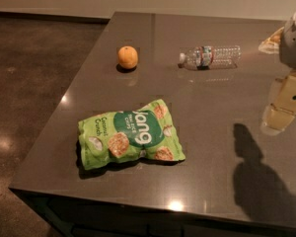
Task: Move green rice chip bag near water bottle
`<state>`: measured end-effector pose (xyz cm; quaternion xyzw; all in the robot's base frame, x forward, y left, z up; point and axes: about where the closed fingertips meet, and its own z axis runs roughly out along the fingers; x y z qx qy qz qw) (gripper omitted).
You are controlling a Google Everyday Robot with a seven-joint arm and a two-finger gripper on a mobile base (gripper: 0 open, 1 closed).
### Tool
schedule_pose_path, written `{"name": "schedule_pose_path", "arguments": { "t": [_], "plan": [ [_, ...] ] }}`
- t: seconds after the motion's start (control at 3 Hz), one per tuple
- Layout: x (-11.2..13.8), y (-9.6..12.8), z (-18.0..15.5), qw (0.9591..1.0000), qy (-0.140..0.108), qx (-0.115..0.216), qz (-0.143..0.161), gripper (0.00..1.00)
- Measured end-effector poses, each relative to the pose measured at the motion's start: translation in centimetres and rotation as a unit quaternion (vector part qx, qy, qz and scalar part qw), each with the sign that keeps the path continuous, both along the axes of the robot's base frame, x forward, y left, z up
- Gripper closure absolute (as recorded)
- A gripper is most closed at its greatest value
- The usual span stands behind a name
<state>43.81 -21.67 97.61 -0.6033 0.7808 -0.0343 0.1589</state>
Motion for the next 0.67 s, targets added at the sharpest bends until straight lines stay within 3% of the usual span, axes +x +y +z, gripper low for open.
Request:
{"name": "schedule_pose_path", "arguments": {
  "t": [0.33, 0.67],
  "plan": [
    [0.0, 0.4, -0.2, 1.0, 0.001, -0.001, 0.003, 0.0],
    [0.2, 3.3, -1.5, 0.9996, 0.009, -0.009, 0.024, 0.0]
  ]
}}
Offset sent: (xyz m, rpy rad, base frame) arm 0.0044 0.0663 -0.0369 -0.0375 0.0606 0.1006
